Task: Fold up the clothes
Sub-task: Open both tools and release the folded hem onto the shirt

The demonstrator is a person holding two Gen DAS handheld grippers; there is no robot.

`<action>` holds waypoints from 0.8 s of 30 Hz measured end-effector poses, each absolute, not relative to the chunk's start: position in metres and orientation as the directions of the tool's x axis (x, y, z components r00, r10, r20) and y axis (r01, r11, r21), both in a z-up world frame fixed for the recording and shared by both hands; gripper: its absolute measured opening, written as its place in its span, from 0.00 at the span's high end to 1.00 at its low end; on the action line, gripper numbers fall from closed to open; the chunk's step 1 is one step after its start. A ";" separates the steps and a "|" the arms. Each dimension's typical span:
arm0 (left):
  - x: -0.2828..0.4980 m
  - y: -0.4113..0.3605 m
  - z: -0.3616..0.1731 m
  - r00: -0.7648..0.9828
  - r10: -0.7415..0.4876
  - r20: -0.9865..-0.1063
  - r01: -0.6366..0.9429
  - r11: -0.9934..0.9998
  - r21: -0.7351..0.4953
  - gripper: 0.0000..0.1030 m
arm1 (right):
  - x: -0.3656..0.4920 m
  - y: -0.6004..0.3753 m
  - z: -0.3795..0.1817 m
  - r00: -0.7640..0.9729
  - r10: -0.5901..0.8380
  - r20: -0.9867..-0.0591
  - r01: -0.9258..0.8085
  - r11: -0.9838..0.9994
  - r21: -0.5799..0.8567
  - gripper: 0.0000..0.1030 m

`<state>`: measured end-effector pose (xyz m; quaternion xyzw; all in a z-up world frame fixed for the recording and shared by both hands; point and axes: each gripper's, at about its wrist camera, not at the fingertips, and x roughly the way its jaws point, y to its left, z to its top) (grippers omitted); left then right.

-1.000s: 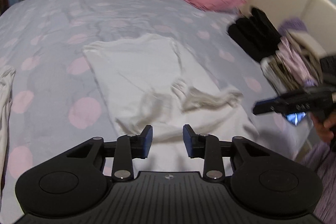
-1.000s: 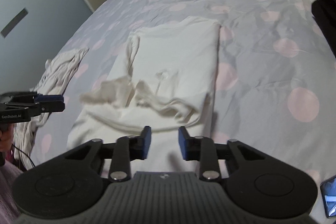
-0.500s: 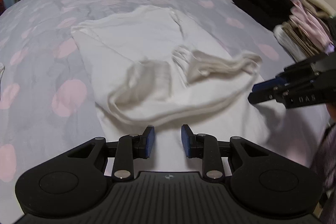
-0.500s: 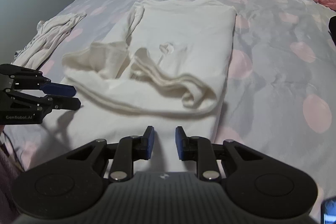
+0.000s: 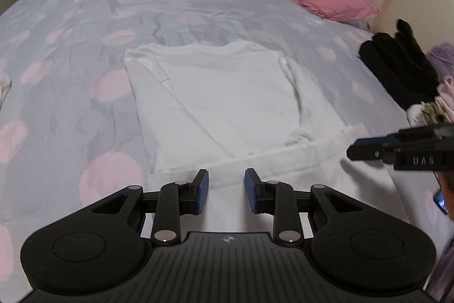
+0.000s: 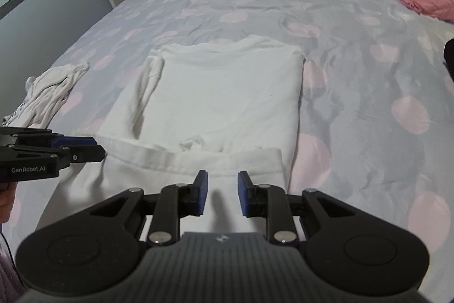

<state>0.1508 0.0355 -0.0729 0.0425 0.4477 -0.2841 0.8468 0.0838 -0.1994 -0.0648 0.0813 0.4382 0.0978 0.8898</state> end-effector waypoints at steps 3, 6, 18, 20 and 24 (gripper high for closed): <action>0.162 0.030 -0.084 0.436 -0.417 -0.798 0.511 0.844 -0.162 0.75 | 0.096 -0.198 -0.076 0.577 0.244 -0.779 -0.098 0.968 0.230 0.75; 0.169 0.030 -0.089 0.430 -0.410 -0.804 0.491 0.854 -0.173 0.75 | 0.102 -0.198 -0.084 0.565 0.247 -0.787 -0.094 0.967 0.236 0.78; 0.135 0.039 -0.049 0.545 -0.427 -0.722 0.559 0.827 -0.067 0.75 | 0.079 -0.201 -0.050 0.638 0.238 -0.732 -0.105 0.969 0.224 0.68; 0.119 0.042 -0.040 0.565 -0.442 -0.697 0.589 0.808 -0.035 0.75 | 0.066 -0.200 -0.042 0.655 0.237 -0.717 -0.112 0.970 0.218 0.64; 0.083 0.050 -0.032 0.577 -0.458 -0.676 0.633 0.774 0.016 0.75 | 0.035 -0.195 -0.035 0.671 0.244 -0.700 -0.134 0.969 0.210 0.63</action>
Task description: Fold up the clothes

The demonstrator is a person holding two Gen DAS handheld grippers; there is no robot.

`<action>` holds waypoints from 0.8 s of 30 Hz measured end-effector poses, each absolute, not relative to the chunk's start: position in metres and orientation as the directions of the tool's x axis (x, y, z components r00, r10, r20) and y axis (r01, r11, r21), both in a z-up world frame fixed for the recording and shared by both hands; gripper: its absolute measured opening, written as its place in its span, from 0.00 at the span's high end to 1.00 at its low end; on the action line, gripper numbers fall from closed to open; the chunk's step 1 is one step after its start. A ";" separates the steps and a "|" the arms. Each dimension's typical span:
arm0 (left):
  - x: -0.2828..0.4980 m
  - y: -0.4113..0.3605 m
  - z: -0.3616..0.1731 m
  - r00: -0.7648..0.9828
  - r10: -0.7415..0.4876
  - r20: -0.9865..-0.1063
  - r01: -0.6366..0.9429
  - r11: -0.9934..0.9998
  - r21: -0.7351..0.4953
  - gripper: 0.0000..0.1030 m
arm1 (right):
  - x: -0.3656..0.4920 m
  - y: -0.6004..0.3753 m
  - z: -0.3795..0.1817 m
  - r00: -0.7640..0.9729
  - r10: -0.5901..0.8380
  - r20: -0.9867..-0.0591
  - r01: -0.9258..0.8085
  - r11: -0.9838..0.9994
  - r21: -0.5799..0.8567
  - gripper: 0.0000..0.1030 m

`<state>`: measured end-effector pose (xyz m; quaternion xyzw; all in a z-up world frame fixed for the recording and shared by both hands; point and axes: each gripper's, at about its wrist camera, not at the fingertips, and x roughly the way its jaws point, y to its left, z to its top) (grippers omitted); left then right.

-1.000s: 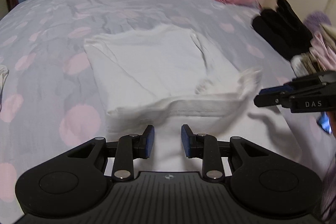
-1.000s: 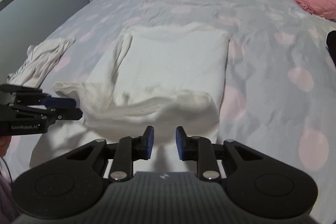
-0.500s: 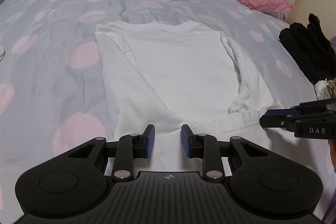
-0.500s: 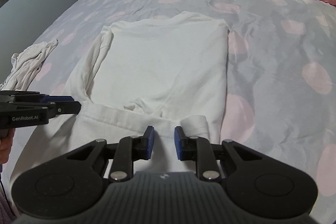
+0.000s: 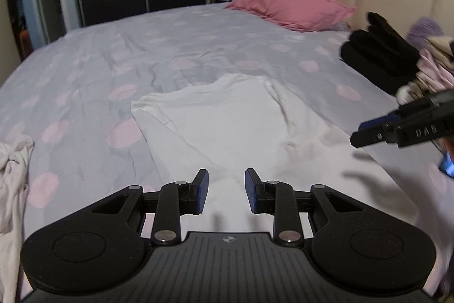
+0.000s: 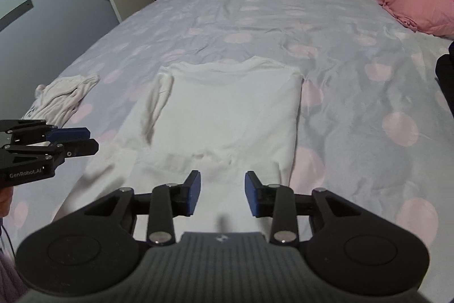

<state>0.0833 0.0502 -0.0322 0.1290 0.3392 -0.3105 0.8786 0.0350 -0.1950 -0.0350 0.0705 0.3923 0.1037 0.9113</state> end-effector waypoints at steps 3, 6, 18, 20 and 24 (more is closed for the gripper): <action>0.057 0.055 -0.030 0.576 -0.466 -0.672 0.657 0.753 0.041 0.75 | 0.011 -0.188 -0.035 0.673 0.239 -0.700 -0.144 0.971 0.193 0.63; 0.028 0.055 -0.030 0.560 -0.487 -0.670 0.701 0.709 0.072 0.75 | -0.014 -0.174 -0.037 0.664 0.248 -0.705 -0.182 0.969 0.170 0.63; -0.012 0.061 -0.082 0.501 -0.419 -0.757 0.724 0.683 0.101 0.77 | -0.063 -0.158 -0.078 0.637 0.192 -0.746 -0.242 0.969 0.042 0.66; -0.011 0.062 -0.093 0.485 -0.409 -0.772 0.725 0.683 0.093 0.77 | -0.061 -0.160 -0.087 0.626 0.194 -0.756 -0.250 0.967 0.041 0.66; -0.010 0.060 -0.101 0.486 -0.403 -0.775 0.730 0.675 0.106 0.77 | -0.059 -0.163 -0.098 0.616 0.201 -0.762 -0.255 0.966 0.048 0.66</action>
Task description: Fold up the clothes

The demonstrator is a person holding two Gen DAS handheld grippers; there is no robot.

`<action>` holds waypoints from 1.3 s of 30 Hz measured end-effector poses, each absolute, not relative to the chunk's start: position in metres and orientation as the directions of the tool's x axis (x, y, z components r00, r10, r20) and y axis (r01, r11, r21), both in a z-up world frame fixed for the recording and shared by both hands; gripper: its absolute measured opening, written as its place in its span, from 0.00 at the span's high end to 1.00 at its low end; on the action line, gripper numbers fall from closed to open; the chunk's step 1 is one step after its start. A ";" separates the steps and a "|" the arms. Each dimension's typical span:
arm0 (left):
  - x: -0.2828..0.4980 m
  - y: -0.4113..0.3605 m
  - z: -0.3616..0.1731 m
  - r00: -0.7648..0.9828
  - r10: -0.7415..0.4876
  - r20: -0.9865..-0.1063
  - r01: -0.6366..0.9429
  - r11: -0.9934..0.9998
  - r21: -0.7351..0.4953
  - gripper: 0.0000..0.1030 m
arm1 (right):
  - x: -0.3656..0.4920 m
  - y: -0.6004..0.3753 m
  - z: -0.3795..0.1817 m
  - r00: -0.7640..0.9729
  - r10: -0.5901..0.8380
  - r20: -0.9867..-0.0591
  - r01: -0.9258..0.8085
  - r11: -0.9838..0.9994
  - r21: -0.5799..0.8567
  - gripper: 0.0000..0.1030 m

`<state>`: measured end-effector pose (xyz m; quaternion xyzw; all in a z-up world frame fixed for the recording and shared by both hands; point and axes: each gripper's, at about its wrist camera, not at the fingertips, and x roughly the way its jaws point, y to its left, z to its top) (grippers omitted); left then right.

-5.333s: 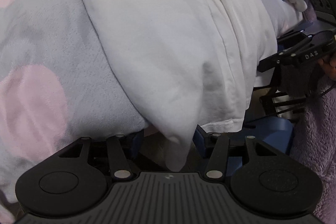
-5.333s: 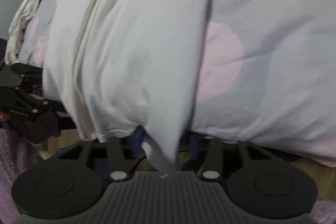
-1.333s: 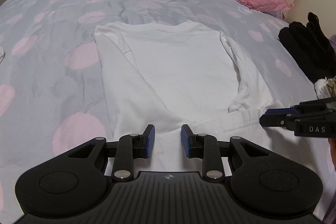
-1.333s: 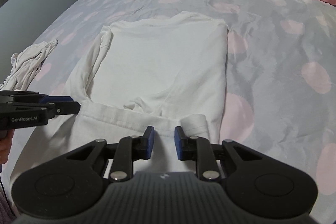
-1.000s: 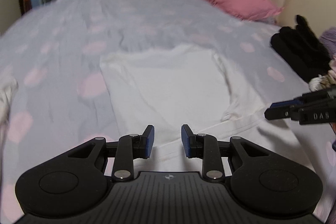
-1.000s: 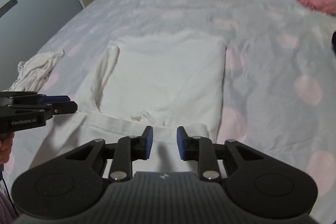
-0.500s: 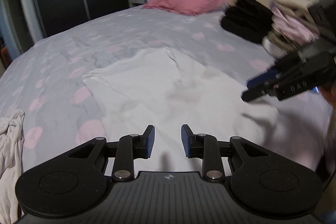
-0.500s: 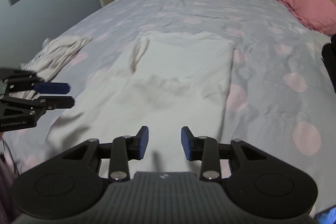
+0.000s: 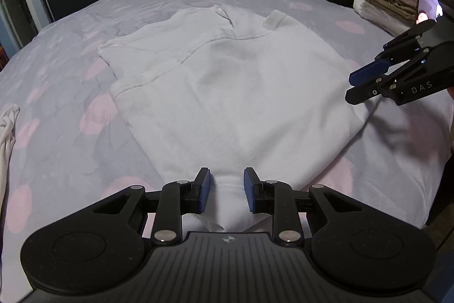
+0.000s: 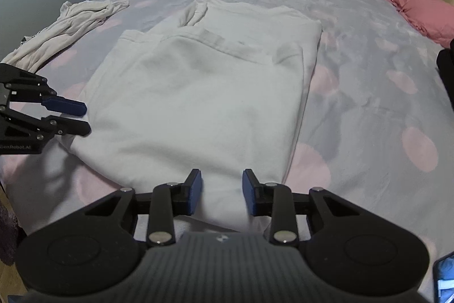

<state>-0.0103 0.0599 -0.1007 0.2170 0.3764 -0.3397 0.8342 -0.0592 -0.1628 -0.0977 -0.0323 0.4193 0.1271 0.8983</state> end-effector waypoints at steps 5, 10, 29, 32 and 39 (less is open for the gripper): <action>-0.016 0.063 -0.090 0.504 -0.406 -0.762 0.731 0.671 0.126 0.77 | -0.064 -0.167 -0.090 0.623 0.220 -0.750 -0.267 0.962 0.061 0.66; -0.031 0.068 -0.074 0.527 -0.428 -0.734 0.749 0.642 0.164 0.68 | -0.082 -0.168 -0.074 0.644 0.241 -0.726 -0.314 0.949 0.036 0.60; -0.079 0.031 -0.137 0.692 -0.287 -0.662 0.720 0.207 0.663 0.54 | -0.123 -0.108 -0.118 0.710 0.051 -0.702 -0.589 0.590 -0.552 0.50; -0.075 0.027 -0.143 0.704 -0.284 -0.652 0.708 0.196 0.679 0.54 | -0.117 -0.103 -0.127 0.744 0.014 -0.668 -0.574 0.524 -0.629 0.50; -0.067 0.018 -0.138 0.707 -0.287 -0.646 0.700 0.162 0.695 0.78 | -0.100 -0.100 -0.123 0.747 0.007 -0.664 -0.576 0.504 -0.643 0.69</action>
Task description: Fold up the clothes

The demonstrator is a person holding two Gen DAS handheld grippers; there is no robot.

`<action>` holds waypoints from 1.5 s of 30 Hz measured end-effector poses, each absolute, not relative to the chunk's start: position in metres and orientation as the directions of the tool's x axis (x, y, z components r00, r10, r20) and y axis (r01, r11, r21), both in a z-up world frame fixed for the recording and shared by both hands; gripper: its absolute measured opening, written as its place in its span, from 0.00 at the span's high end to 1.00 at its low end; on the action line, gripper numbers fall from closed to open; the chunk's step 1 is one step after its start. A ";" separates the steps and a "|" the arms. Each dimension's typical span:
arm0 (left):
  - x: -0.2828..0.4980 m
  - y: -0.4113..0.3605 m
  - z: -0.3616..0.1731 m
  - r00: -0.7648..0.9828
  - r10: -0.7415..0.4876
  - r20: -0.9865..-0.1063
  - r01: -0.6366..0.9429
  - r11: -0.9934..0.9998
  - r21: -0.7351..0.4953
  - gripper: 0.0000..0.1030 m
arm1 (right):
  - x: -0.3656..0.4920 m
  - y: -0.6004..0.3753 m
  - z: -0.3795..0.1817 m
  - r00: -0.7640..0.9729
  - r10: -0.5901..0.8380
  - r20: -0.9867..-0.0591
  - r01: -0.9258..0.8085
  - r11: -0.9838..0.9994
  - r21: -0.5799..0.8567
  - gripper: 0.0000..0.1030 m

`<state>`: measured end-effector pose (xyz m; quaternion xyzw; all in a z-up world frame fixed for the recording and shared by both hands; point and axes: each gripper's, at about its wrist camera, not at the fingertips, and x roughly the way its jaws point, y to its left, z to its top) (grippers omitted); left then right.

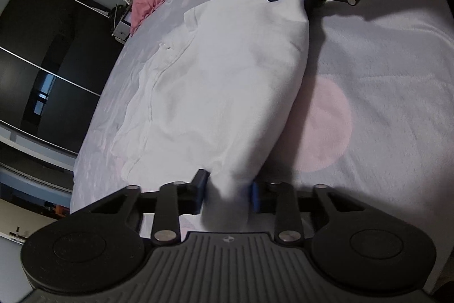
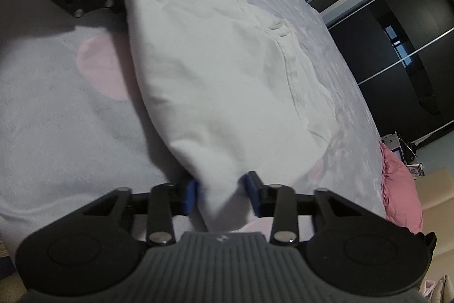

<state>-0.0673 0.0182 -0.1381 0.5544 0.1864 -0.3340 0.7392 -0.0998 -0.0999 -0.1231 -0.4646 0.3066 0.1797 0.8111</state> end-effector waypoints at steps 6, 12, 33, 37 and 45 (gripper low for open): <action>-0.062 0.022 -0.104 0.680 -0.290 -0.673 0.733 0.243 0.635 0.83 | -0.099 -0.105 -0.088 0.750 0.026 -0.661 -0.547 0.587 -0.597 0.78; -0.085 0.030 -0.076 0.625 -0.305 -0.719 0.780 0.189 0.597 0.83 | -0.116 -0.108 -0.055 0.698 0.062 -0.714 -0.600 0.595 -0.535 0.79; -0.099 0.050 -0.074 0.313 -0.286 -0.906 0.947 0.165 0.275 0.70 | -0.160 -0.107 -0.058 0.455 0.159 -0.876 -0.794 0.517 -0.319 0.62; -0.075 0.062 -0.036 0.231 -0.395 -0.889 0.952 0.282 0.122 0.63 | -0.149 -0.121 -0.026 0.452 0.242 -0.859 -0.767 0.596 -0.236 0.58; 0.021 0.061 -0.016 0.352 -0.404 -0.844 0.816 0.574 0.066 0.57 | -0.071 -0.164 -0.011 0.509 0.247 -0.824 -0.527 0.847 -0.072 0.56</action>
